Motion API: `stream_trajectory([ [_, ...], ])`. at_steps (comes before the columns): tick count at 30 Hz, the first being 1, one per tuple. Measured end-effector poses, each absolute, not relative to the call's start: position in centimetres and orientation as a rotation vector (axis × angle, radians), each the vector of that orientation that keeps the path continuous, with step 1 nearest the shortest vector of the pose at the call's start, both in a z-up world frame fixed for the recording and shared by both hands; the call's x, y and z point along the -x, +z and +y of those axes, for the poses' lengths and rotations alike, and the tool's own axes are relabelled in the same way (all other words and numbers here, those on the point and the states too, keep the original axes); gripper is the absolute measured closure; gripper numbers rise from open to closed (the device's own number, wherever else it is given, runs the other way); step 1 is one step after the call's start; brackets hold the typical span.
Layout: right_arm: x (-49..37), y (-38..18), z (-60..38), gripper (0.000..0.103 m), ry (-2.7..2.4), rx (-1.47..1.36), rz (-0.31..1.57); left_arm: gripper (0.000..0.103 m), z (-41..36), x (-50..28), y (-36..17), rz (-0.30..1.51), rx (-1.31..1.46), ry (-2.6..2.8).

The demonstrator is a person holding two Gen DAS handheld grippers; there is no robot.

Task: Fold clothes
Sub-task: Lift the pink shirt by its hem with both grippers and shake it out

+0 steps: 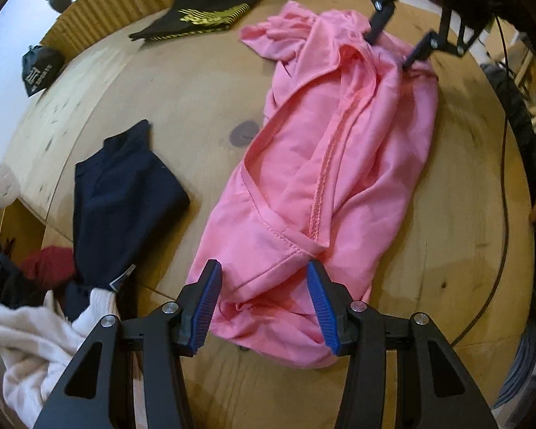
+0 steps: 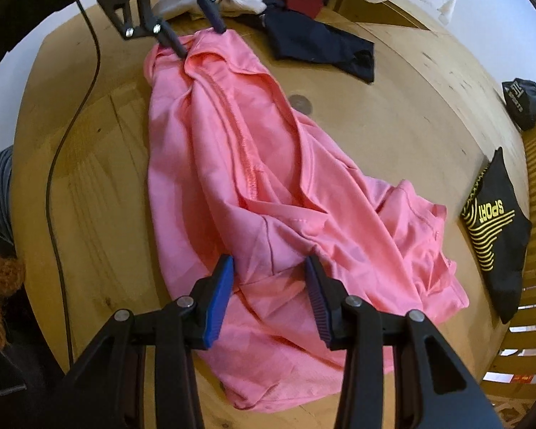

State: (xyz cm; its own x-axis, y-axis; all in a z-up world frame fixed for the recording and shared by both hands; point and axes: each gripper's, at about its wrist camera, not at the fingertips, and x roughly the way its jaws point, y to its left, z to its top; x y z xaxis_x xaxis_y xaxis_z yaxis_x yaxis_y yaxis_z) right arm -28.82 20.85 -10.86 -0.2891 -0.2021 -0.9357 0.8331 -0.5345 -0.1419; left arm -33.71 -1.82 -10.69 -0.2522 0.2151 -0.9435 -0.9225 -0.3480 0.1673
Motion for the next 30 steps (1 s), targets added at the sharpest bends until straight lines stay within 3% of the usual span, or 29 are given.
stream_trajectory([
  [3,29.0,-10.8,21.0,0.063,-1.911,-1.236,0.840,0.072,-2.1,34.4,-10.8,0.969,1.143,1.750],
  [7,29.7,-11.1,21.3,0.063,-1.912,-1.285,0.776,0.081,-2.4,34.7,-10.3,0.909,1.140,1.779],
  [9,30.0,-11.3,21.5,0.085,-1.923,-1.307,0.749,0.089,-2.5,34.7,-9.9,0.883,1.136,1.792],
  [14,29.6,-10.8,21.9,0.095,-1.948,-1.294,0.729,0.092,-3.1,34.7,-8.9,0.797,1.115,1.829],
  [20,28.9,-10.0,22.6,0.096,-1.985,-1.269,0.708,0.100,-3.7,34.9,-9.0,0.731,1.088,1.921],
  [25,28.4,-3.0,24.3,0.099,-2.218,-1.131,0.723,0.100,-3.5,34.8,-7.5,0.661,1.025,2.070],
  [30,27.8,4.6,26.0,0.099,-2.457,-0.959,0.736,0.101,-2.7,34.5,0.9,0.506,0.795,2.239],
])
